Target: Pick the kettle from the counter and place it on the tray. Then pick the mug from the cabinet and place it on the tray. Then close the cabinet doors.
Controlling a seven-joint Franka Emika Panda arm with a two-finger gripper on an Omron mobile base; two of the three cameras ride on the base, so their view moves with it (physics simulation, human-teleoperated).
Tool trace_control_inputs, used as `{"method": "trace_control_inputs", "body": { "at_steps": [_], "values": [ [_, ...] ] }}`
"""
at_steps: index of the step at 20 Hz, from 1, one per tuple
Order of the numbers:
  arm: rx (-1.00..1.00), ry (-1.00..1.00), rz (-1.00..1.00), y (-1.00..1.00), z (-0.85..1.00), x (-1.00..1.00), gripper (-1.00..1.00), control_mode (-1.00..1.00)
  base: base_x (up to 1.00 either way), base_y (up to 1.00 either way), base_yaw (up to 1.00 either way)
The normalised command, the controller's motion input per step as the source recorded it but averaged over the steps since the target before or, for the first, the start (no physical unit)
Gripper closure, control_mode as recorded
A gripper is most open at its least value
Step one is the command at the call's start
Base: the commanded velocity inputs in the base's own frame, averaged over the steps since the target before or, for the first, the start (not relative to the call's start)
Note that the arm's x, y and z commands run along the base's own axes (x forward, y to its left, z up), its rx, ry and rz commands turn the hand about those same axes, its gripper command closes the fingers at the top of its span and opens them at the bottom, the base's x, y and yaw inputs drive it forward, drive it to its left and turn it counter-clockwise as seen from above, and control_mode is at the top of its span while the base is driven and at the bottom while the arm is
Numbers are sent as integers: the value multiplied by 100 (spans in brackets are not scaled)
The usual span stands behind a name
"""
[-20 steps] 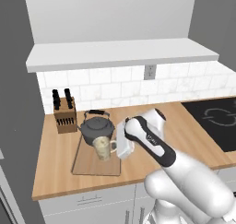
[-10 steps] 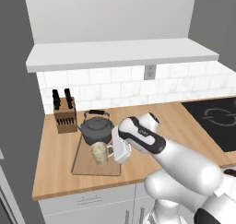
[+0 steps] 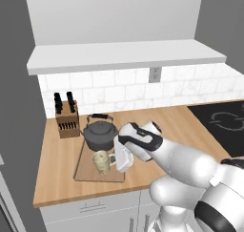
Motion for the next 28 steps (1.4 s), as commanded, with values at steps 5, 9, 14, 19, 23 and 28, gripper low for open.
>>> {"method": "trace_control_inputs", "body": {
  "at_steps": [5, 9, 14, 19, 23, 28],
  "values": [
    [0, -5, 0, 0, -8, 10, 100, -100, 0, 0, 0],
    [0, -11, 0, 0, -4, 11, 100, -100, 0, 0, 0],
    [0, -8, 0, 0, -13, 10, 100, -100, 0, 0, 0],
    [0, -1, 0, 0, -21, 10, 100, -100, 0, 0, 0],
    [0, 0, 0, 0, -17, 4, 100, -100, 0, 0, 0],
    [0, 0, 0, -9, -5, -2, -100, -100, 0, 0, 0]
  ]
}}
